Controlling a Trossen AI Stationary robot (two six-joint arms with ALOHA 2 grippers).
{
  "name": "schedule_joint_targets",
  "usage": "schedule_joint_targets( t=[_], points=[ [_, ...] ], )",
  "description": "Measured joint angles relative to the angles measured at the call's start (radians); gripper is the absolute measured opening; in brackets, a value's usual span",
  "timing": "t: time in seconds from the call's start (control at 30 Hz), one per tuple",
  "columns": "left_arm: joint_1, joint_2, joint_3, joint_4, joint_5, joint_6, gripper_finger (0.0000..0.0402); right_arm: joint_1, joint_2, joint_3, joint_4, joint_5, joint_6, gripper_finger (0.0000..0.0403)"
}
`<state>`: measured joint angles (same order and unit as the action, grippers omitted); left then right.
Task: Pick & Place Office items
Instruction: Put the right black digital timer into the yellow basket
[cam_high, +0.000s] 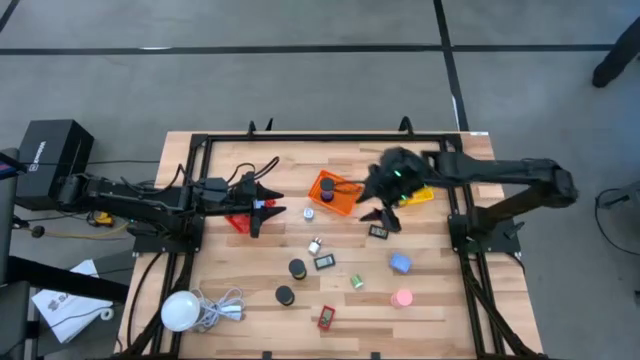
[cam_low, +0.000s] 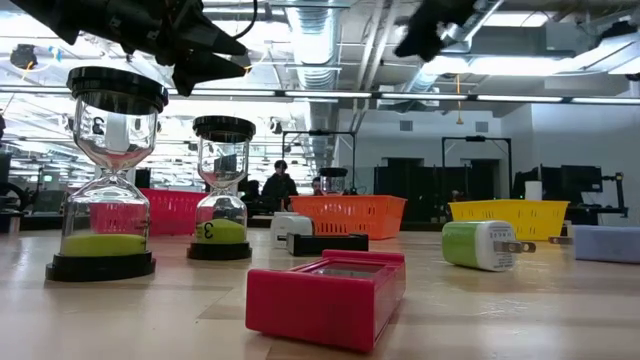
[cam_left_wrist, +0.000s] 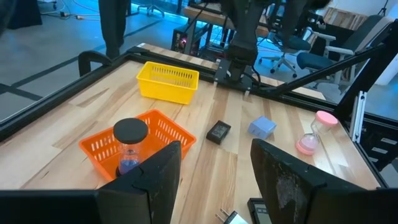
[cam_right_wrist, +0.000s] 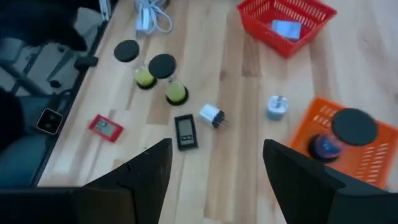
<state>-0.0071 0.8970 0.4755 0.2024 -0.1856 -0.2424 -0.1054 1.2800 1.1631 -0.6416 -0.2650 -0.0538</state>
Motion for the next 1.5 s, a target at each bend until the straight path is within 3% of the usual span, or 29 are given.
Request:
schedule_joint_targets(
  t=[0.27, 0.43, 0.6, 0.83, 1.03, 1.5],
  points=[
    [0.000, 0.000, 0.000, 0.006, 0.000, 0.001, 0.0191, 0.119, -0.271, -0.319, 0.153, 0.190, 0.160, 0.0243],
    [0.000, 0.000, 0.000, 0.009, 0.000, 0.000, 0.0191, 0.196, -0.379, -0.518, 0.316, 0.200, 0.160, 0.0243],
    [0.000, 0.000, 0.000, 0.012, 0.000, 0.000, 0.0191, 0.261, -0.391, -0.645, 0.399, 0.195, 0.161, 0.0243],
    [0.000, 0.000, 0.000, 0.035, 0.000, 0.000, 0.0191, 0.260, -0.338, -0.661, 0.403, 0.229, 0.141, 0.0243],
    [0.000, 0.000, 0.000, 0.046, 0.000, 0.000, 0.0191, 0.193, -0.235, -0.661, 0.374, 0.345, 0.285, 0.0243],
    [0.000, 0.000, 0.000, 0.055, 0.000, 0.002, 0.0191, 0.112, 0.089, -0.661, 0.456, 0.349, 0.290, 0.0243]
  ],
)
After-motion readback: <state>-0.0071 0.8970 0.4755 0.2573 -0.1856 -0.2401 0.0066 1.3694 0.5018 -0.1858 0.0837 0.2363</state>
